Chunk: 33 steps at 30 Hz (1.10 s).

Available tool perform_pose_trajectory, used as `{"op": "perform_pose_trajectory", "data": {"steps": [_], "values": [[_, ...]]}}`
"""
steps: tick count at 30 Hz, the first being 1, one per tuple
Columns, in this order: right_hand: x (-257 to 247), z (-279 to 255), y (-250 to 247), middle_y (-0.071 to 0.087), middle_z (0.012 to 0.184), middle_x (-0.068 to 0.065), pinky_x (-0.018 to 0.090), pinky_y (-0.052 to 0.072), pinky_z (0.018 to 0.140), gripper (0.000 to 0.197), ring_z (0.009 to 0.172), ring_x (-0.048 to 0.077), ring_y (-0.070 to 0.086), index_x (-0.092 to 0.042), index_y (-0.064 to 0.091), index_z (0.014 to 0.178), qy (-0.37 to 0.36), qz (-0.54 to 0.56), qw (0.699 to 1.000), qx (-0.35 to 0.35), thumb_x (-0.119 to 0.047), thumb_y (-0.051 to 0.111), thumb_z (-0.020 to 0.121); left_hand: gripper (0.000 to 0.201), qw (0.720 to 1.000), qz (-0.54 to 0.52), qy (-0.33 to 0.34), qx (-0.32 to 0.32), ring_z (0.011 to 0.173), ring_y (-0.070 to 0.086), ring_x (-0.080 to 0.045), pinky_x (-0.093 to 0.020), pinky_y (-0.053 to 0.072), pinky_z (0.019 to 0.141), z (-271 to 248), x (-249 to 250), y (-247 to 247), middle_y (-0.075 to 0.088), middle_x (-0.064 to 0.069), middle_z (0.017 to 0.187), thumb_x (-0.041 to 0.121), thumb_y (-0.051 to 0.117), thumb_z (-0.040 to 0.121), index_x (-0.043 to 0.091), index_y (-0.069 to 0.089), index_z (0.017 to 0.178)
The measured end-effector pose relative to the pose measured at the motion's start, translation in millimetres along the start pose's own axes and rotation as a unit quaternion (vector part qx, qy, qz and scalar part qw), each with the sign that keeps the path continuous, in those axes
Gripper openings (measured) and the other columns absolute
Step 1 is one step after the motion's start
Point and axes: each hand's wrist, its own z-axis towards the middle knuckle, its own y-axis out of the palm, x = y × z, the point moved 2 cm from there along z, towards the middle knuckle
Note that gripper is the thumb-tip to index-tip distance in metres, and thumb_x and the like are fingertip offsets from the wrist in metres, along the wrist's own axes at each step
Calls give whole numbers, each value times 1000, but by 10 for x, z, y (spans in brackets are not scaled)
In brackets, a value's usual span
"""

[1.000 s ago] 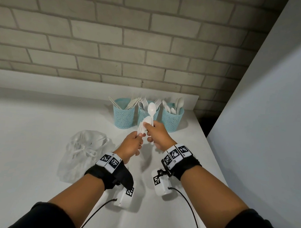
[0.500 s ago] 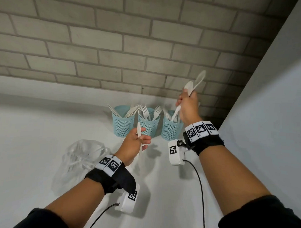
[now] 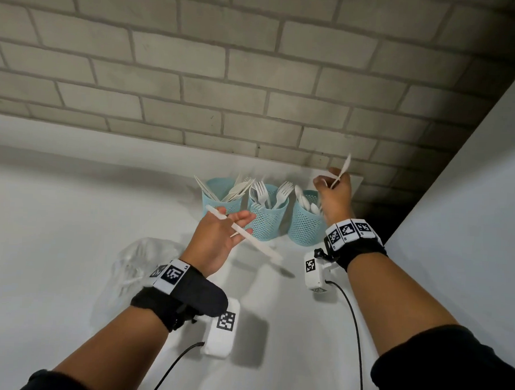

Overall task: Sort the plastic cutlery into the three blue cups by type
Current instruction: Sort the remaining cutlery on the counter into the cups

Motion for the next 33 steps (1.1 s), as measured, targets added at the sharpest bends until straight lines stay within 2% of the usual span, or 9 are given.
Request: {"op": "perform_pose_trajectory", "data": {"steps": [7,10,13,16,22,25,28,30,33], "values": [[104,-6,-5,61,98,4,35,48,94,27,94,20,58,-20,51,102,-24,-42,998,34,3,54,88,17,996,-86,-3,33,98,62,-30,-40,46,88,9,-8,-83,56,-17,96,9,29,103,9,40,89],[112,-60,4,57,102,5,32,46,93,24,96,17,54,-12,54,103,-52,-53,997,30,4,56,85,15,994,-90,14,54,101,60,-29,-38,44,91,17,-13,-120,55,-14,94,3,32,101,8,41,113],[-55,-217,28,52,114,2,10,37,91,31,105,11,49,-8,54,114,-169,-110,978,53,-1,60,84,40,990,-116,42,71,97,61,-25,-38,41,95,8,6,-124,53,-12,95,-2,33,99,6,27,138],[-236,-556,185,55,101,1,9,39,76,13,86,8,52,-12,60,103,-268,-153,949,-62,-10,57,90,55,983,-150,46,95,107,57,-28,-38,42,96,25,25,-136,54,-12,100,-5,32,99,9,10,147],[-250,-1020,431,63,79,0,18,46,61,15,62,5,59,-14,66,97,-44,-209,882,-420,-26,63,88,58,969,-211,45,124,126,50,-30,-38,42,99,-2,52,-128,55,-11,98,-9,32,97,10,9,146],[-320,-998,479,63,69,0,14,48,51,13,51,0,58,-13,64,92,-23,-140,906,-399,-5,68,83,54,963,-229,51,134,109,62,-26,-38,46,96,-45,46,-140,57,-13,93,-9,36,96,12,17,143],[-431,-938,545,64,75,3,13,49,50,22,51,1,60,-16,59,94,-9,-65,944,-322,1,66,82,31,975,-181,42,125,66,71,-13,-25,58,71,-50,19,-180,69,-9,77,-1,49,94,9,36,120],[-482,-926,610,64,76,3,14,48,48,20,51,2,60,-18,57,90,15,-23,958,-286,1,64,84,23,982,-144,40,118,64,71,-9,-20,59,65,-72,17,-190,70,-5,78,3,54,92,7,45,113],[-568,-902,727,61,74,4,14,45,45,18,55,6,57,-19,57,81,15,-25,971,-237,-4,55,90,8,988,-55,60,133,77,68,-12,-22,57,77,-139,52,-208,68,-5,83,6,57,91,10,54,97]]}}
